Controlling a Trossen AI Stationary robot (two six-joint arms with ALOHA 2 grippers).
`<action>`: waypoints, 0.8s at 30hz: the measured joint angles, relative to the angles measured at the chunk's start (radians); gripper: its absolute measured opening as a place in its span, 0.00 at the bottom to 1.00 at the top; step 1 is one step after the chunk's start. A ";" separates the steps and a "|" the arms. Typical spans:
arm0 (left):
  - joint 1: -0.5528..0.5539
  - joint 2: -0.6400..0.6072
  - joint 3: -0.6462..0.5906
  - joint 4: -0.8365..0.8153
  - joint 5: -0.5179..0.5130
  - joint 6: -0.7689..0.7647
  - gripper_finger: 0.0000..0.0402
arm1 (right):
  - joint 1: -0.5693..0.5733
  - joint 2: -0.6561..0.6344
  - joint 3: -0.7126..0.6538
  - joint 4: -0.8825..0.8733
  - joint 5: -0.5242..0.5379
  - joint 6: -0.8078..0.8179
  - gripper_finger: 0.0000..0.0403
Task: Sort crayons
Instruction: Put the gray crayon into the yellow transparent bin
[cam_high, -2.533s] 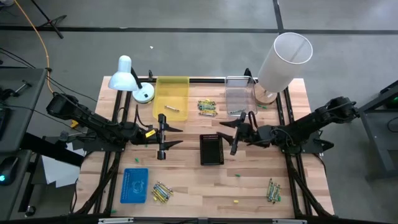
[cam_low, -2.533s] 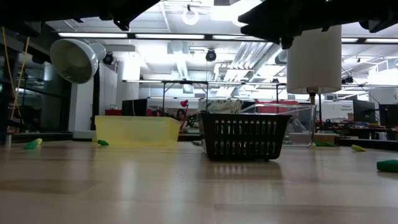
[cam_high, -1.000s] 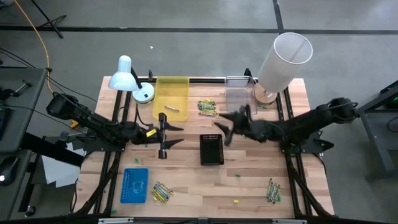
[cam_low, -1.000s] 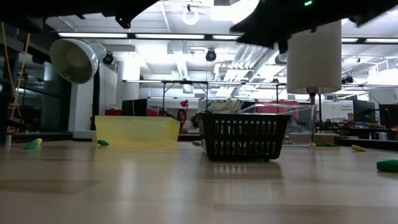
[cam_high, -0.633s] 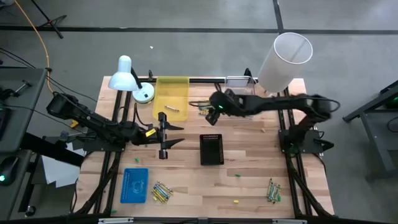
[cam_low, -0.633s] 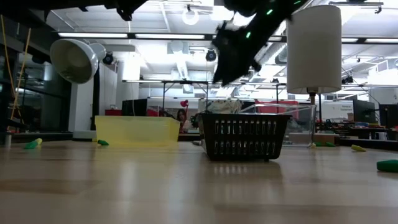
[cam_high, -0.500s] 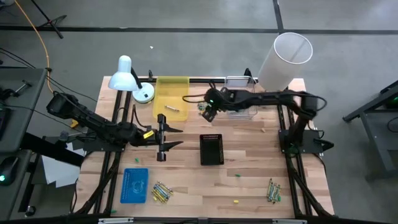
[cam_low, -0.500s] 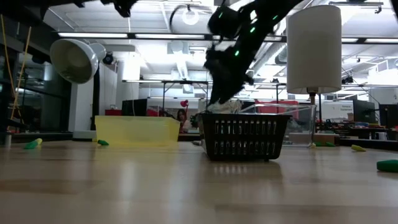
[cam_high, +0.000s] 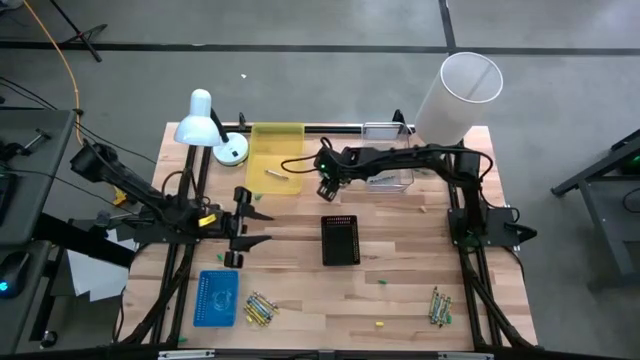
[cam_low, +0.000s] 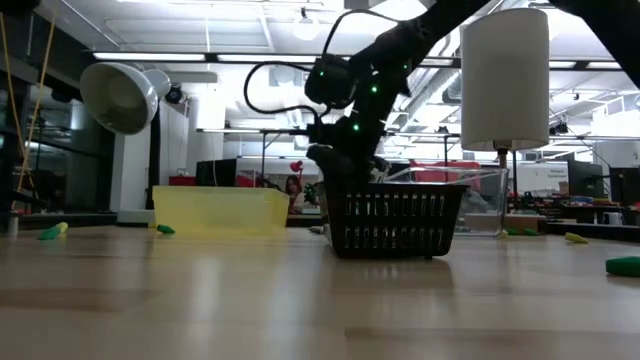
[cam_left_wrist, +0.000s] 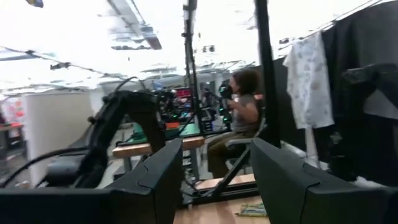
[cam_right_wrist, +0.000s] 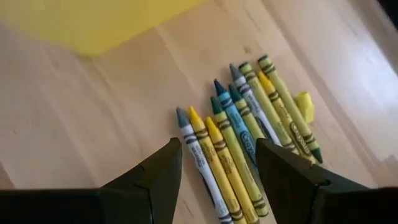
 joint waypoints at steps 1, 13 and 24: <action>-0.006 -0.008 0.000 -0.006 -0.023 0.000 0.43 | -0.002 0.006 -0.002 0.003 -0.005 -0.016 0.49; -0.051 -0.040 0.000 -0.034 -0.173 0.051 0.43 | -0.003 0.036 -0.010 0.029 -0.061 -0.010 0.49; -0.056 -0.040 0.000 -0.034 -0.189 0.051 0.43 | -0.001 0.036 -0.010 0.029 -0.043 0.135 0.49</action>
